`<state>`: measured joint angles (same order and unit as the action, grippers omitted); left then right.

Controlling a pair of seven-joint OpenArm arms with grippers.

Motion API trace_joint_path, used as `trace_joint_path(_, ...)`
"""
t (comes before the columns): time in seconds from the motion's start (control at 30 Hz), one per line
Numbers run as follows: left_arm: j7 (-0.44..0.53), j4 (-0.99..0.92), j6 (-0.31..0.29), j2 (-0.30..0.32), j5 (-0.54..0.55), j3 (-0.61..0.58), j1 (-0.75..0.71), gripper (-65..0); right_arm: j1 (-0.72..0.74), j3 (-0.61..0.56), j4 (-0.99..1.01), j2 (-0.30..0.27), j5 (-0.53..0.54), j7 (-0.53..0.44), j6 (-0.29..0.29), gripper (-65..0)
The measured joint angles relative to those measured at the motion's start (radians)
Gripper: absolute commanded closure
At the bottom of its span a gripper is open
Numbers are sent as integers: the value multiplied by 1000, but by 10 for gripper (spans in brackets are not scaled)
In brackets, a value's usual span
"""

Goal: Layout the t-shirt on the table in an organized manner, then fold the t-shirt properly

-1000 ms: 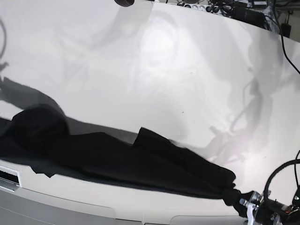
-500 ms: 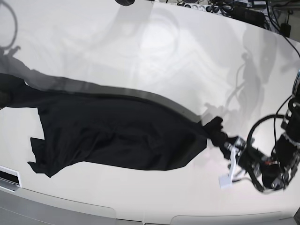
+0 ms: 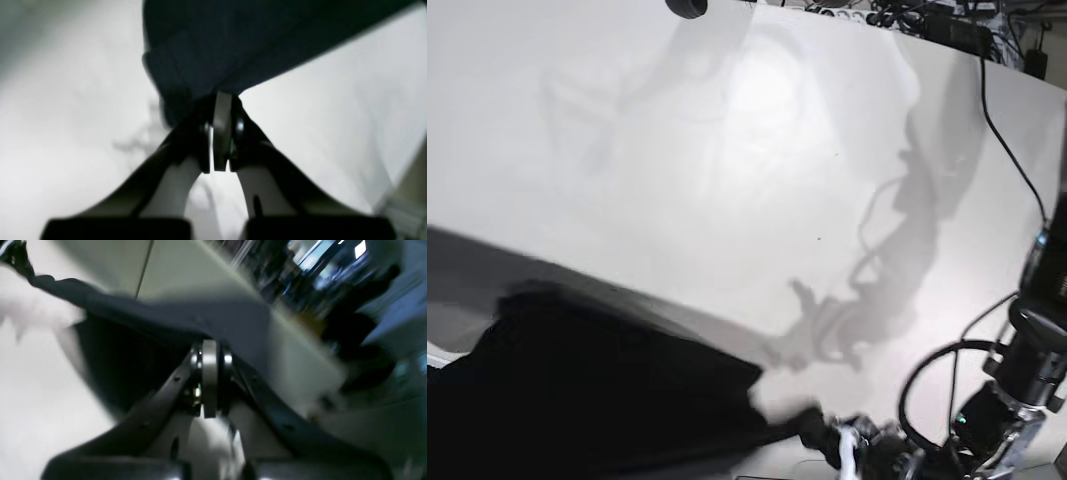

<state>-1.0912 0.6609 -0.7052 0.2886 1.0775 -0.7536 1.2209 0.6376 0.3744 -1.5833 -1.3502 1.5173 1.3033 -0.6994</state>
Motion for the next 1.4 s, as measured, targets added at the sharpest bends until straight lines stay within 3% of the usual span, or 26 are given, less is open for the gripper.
trace_joint_path(0.1, -51, 0, 6, 17, 93, -1, 52, 0, -28, -2, 14, 7, -44, 130, 9, 0)
trace_joint_path(0.23, -171, 7, 8, 34, 251, -68, 55, 0, -90, -1, 13, 6, -37, 116, 50, 0)
trace_joint_path(0.33, -220, 4, 8, 82, 320, -158, 26, 0, -158, -2, 14, 10, -19, 112, 72, 0)
trace_joint_path(0.53, -268, 2, 9, 99, 401, -301, 49, 0, -294, -5, 24, 94, -33, 111, 66, 0)
trace_joint_path(0.67, -202, 5, 8, 92, 323, -355, 31, 0, -367, -2, 27, 186, -43, 113, 52, 0)
trace_joint_path(0.9, 130, 2, 12, 77, 109, -348, 42, 0, -402, -3, 29, 308, -44, 116, 48, 0)
trace_joint_path(0.97, 154, 0, 18, 33, 45, -307, 36, 0, -404, -3, 29, 318, -44, 115, 37, 0)
trace_joint_path(1.2, 174, 2, 26, -118, 10, -189, 42, 0, -399, -3, 29, 315, -48, 116, 37, 0)
trace_joint_path(1.4, 148, -3, 28, -148, 6, -166, 40, 0, -399, -3, 29, 315, -47, 116, 37, 0)
